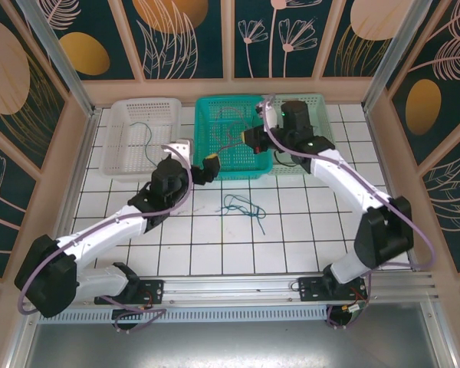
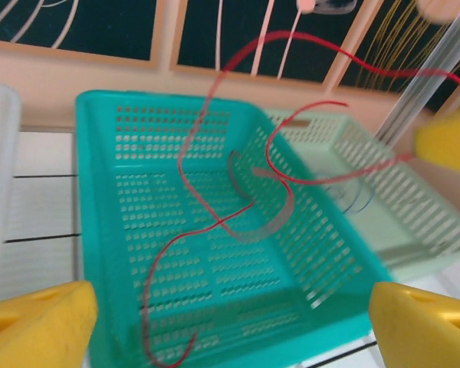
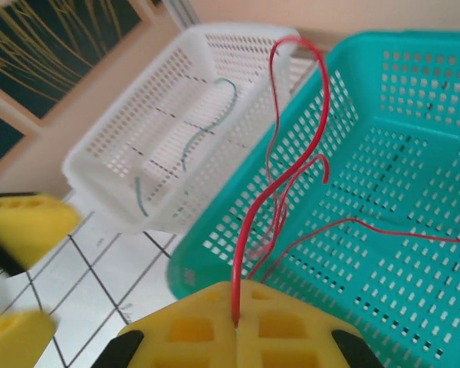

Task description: Untangle the cables

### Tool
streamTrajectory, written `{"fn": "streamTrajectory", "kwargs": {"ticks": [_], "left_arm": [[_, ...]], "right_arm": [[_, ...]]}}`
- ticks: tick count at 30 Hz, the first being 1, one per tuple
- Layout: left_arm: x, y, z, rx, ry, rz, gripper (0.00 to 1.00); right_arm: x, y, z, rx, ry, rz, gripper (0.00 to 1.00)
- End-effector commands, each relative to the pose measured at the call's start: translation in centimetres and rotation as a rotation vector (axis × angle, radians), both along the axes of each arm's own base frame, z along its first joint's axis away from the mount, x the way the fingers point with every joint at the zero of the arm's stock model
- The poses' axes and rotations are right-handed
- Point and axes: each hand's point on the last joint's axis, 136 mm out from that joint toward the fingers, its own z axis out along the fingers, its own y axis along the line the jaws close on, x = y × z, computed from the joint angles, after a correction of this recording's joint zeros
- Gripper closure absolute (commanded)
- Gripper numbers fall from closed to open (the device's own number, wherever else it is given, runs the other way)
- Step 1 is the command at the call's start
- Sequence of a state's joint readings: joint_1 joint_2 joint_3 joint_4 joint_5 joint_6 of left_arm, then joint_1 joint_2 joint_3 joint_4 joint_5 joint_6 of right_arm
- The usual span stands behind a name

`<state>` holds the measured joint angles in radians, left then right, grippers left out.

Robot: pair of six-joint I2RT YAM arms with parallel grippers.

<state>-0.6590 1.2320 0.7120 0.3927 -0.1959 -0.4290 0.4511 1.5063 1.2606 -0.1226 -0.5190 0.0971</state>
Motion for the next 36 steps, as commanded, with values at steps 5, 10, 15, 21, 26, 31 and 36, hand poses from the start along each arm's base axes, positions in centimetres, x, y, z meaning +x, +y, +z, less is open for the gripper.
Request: {"fn": "streamTrajectory", "kwargs": {"ticks": [5, 10, 15, 21, 26, 31, 36], "left_arm": [[0.7, -0.6, 5.8, -0.526, -0.025, -0.085, 0.07], [0.1, -2.6, 7.1, -0.717, 0.003, -0.218, 0.09], [-0.4, -3.8, 8.3, -0.857, -0.02, -0.333, 0.12], [-0.3, -3.9, 9.4, -0.921, -0.072, -0.372, 0.16], [-0.4, -4.7, 10.6, -0.989, -0.085, -0.448, 0.21], [-0.4, -5.4, 10.6, -1.052, -0.074, -0.497, 0.23], [-0.7, -5.5, 11.0, -1.076, -0.108, -0.515, 0.23]], "right_arm": [[-3.5, -0.8, 6.2, 0.165, -0.192, 0.044, 1.0], [-4.8, -1.5, 7.7, 0.214, -0.241, 0.034, 1.0], [-6.0, -2.1, 9.2, 0.272, -0.289, 0.027, 1.0], [-7.2, -2.3, 10.9, 0.341, -0.325, 0.046, 1.0], [-7.7, -2.5, 11.8, 0.389, -0.352, 0.043, 1.0], [-7.9, -2.5, 12.2, 0.421, -0.364, 0.043, 1.0], [-8.0, -2.2, 12.5, 0.437, -0.366, 0.056, 1.0]]}}
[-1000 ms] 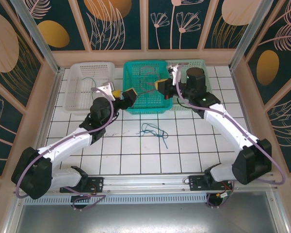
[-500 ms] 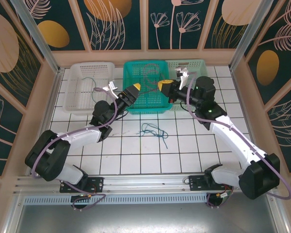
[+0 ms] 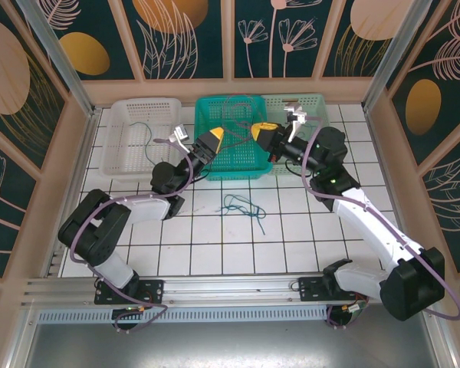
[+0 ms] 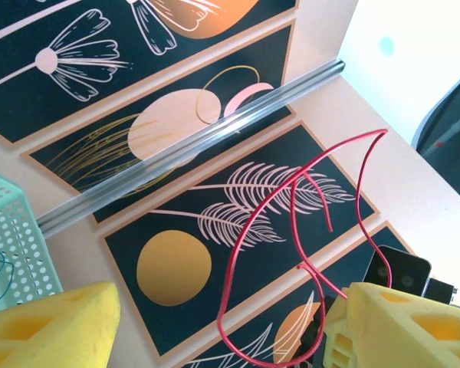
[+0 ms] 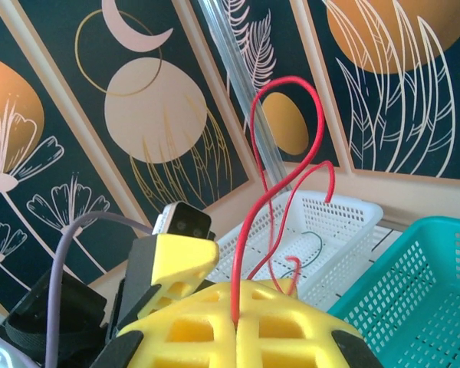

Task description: Untangle the cables

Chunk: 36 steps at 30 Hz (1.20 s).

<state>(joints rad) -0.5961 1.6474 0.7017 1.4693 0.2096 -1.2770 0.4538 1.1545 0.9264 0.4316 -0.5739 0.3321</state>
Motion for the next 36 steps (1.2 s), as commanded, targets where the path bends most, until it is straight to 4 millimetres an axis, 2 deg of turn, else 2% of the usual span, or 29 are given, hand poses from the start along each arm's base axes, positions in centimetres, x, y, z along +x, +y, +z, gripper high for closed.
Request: {"fn": "streamTrajectory", "kwargs": {"ticks": [1, 6, 10, 12, 16, 28, 31, 36], "left_arm": [[-1.5, 0.0, 3.7, -0.088, -0.122, -0.033, 0.23], [-1.4, -1.1, 4.1, -0.086, -0.143, -0.051, 0.26], [-1.3, -1.5, 4.5, -0.099, -0.155, -0.059, 0.32], [-0.7, -1.9, 3.3, -0.093, -0.134, -0.059, 0.34], [-0.3, -2.1, 2.8, -0.101, -0.13, -0.056, 0.35], [0.3, -2.6, 2.9, -0.13, -0.14, -0.069, 0.43], [0.5, -2.9, 2.8, -0.139, -0.133, -0.081, 0.52], [0.7, -3.3, 2.3, -0.143, -0.129, -0.097, 0.81]], "right_arm": [[-1.0, 0.3, 1.9, 0.052, -0.06, 0.031, 1.0], [-1.1, 0.7, 1.9, 0.067, -0.058, 0.04, 1.0], [-1.2, 0.8, 1.9, 0.09, -0.061, 0.045, 1.0], [-1.3, 0.7, 2.0, 0.1, -0.06, 0.047, 1.0], [-1.6, 0.9, 2.1, 0.109, -0.06, 0.061, 1.0], [-1.8, 1.0, 1.3, 0.116, -0.041, 0.067, 1.0], [-1.8, 0.8, 1.3, 0.122, -0.045, 0.062, 1.0], [-1.9, 0.8, 1.2, 0.129, -0.046, 0.062, 1.0]]}}
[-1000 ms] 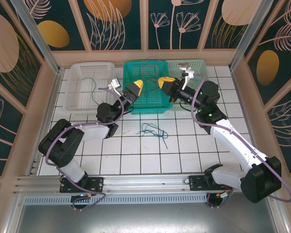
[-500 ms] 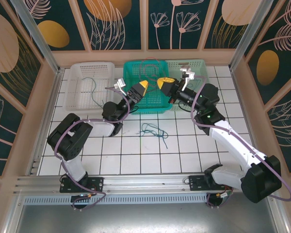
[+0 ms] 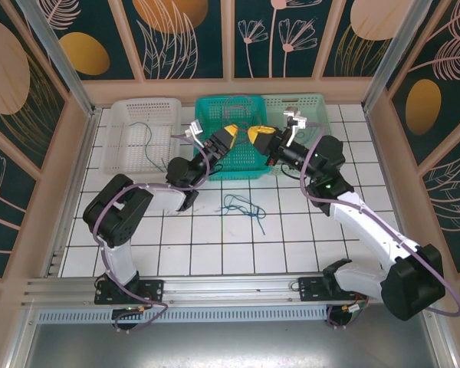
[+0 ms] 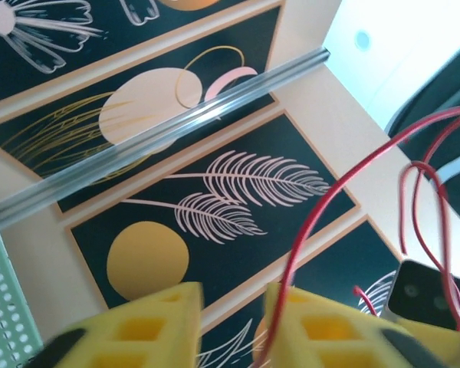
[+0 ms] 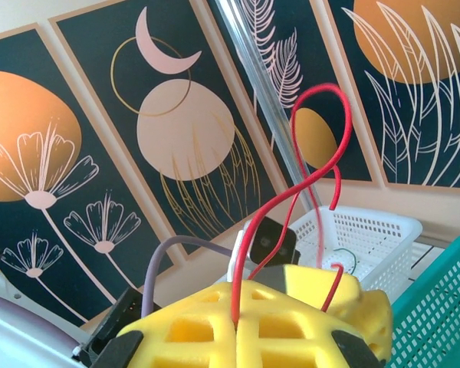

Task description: Untangle the cables

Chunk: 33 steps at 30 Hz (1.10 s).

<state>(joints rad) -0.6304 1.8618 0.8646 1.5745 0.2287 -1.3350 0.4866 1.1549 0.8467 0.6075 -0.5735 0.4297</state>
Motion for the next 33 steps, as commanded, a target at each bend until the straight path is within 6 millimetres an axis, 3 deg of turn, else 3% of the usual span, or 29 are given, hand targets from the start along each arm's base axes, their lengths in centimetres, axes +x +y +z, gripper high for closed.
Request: {"fn": "streamTrajectory", "kwargs": {"ticks": [1, 4, 7, 9, 11, 15, 23, 26, 27, 30, 33], "left_arm": [[-1.3, 0.5, 2.9, -0.082, -0.112, -0.016, 0.86], [-1.0, 0.1, 2.0, -0.013, -0.098, -0.01, 0.99], [0.0, -0.2, 0.1, 0.15, -0.06, 0.021, 1.0], [0.8, -0.1, -2.0, 0.336, -0.032, 0.079, 1.0], [1.3, 0.6, -2.8, 0.539, -0.037, 0.157, 1.0], [3.0, 3.2, -4.7, 0.992, -0.061, 0.319, 1.0], [6.2, 7.3, -9.7, 1.643, -0.151, 0.433, 1.0], [7.7, 9.3, -10.9, 1.822, -0.156, 0.525, 1.0], [8.3, 9.8, -12.2, 1.896, -0.142, 0.541, 1.0], [9.5, 11.5, -12.9, 2.038, -0.125, 0.622, 1.0], [10.2, 12.8, -12.4, 2.094, -0.095, 0.726, 1.0]], "right_arm": [[-0.7, 0.0, 1.2, 0.036, -0.044, 0.013, 1.0], [-0.4, -0.3, 0.9, 0.005, -0.043, -0.01, 1.0], [0.6, -0.9, -0.2, -0.084, -0.002, -0.069, 1.0], [1.7, -1.6, -1.7, -0.171, 0.05, -0.122, 1.0], [2.5, -2.4, -3.6, -0.257, 0.114, -0.149, 1.0], [3.5, -3.9, -7.6, -0.394, 0.248, -0.182, 1.0], [2.0, -3.7, -11.4, -0.521, 0.357, -0.064, 1.0], [1.2, -3.6, -11.6, -0.546, 0.368, -0.026, 1.0], [0.8, -3.6, -11.4, -0.546, 0.364, -0.009, 1.0], [-0.3, -3.3, -11.3, -0.552, 0.359, 0.053, 1.0], [-1.1, -3.3, -11.6, -0.564, 0.372, 0.094, 1.0]]}}
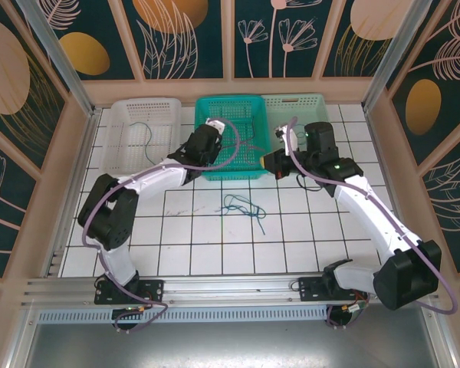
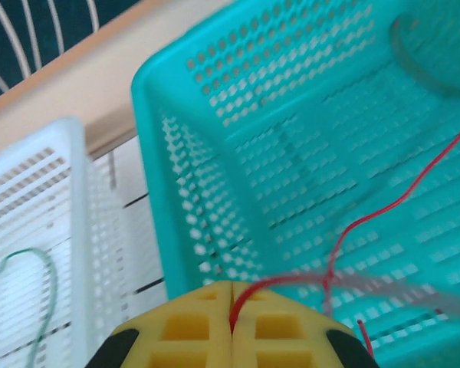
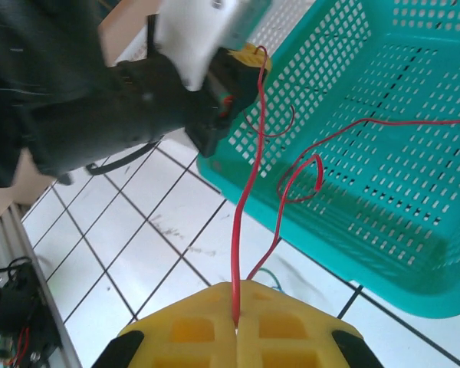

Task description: Untangle the cables

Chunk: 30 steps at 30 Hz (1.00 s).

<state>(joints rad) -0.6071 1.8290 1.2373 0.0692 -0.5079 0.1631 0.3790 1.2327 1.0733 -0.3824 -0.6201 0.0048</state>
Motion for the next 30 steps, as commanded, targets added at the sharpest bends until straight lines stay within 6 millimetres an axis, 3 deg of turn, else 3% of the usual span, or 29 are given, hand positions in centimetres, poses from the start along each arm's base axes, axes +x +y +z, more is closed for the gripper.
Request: {"fn": "streamTrajectory", "kwargs": {"ticks": [1, 4, 7, 8, 15, 17, 19, 21, 24, 27, 29, 30], "left_arm": [[1.2, 2.8, 3.3, 0.149, -0.105, 0.127, 0.87], [0.7, 2.0, 5.0, 0.02, -0.132, 0.104, 0.55], [-0.4, 1.1, 8.0, -0.141, -0.168, 0.051, 0.26], [-0.8, 0.6, 8.9, -0.184, -0.171, 0.025, 0.21], [-4.8, -3.1, 14.3, -0.454, -0.14, -0.228, 0.17], [-6.4, -4.7, 14.6, -0.521, -0.103, -0.344, 0.18], [-7.3, -5.7, 13.9, -0.565, -0.05, -0.391, 0.17], [-6.7, -5.3, 12.0, -0.537, -0.002, -0.337, 0.17], [-3.3, -1.1, 8.2, -0.299, -0.012, -0.07, 0.2], [-1.4, 2.4, 3.5, 0.018, 0.036, 0.092, 0.23], [-1.4, 2.5, 2.5, 0.022, 0.061, 0.11, 0.24], [-1.7, 1.6, 2.8, -0.054, 0.059, 0.076, 0.24]], "right_arm": [[-1.7, 0.1, 1.1, 0.008, 0.003, 0.089, 1.0], [-1.9, 0.0, 1.2, 0.007, -0.002, 0.088, 1.0], [-1.8, -0.3, 1.8, 0.018, -0.017, 0.082, 1.0], [-1.8, -0.2, 2.0, 0.028, -0.017, 0.088, 1.0], [-0.6, 0.8, 1.9, 0.073, 0.045, 0.108, 1.0], [-0.1, 1.1, 1.9, 0.087, 0.053, 0.104, 1.0], [0.9, 1.1, 1.7, 0.087, 0.059, 0.072, 1.0], [1.7, 1.0, 1.3, 0.081, 0.074, 0.048, 1.0], [2.2, 1.1, 1.1, 0.079, 0.093, 0.047, 1.0], [2.7, 0.5, 1.3, 0.07, 0.088, 0.019, 1.0], [3.0, 0.1, 1.6, 0.079, 0.083, 0.008, 1.0], [3.0, 0.1, 1.7, 0.084, 0.082, 0.008, 1.0]]}}
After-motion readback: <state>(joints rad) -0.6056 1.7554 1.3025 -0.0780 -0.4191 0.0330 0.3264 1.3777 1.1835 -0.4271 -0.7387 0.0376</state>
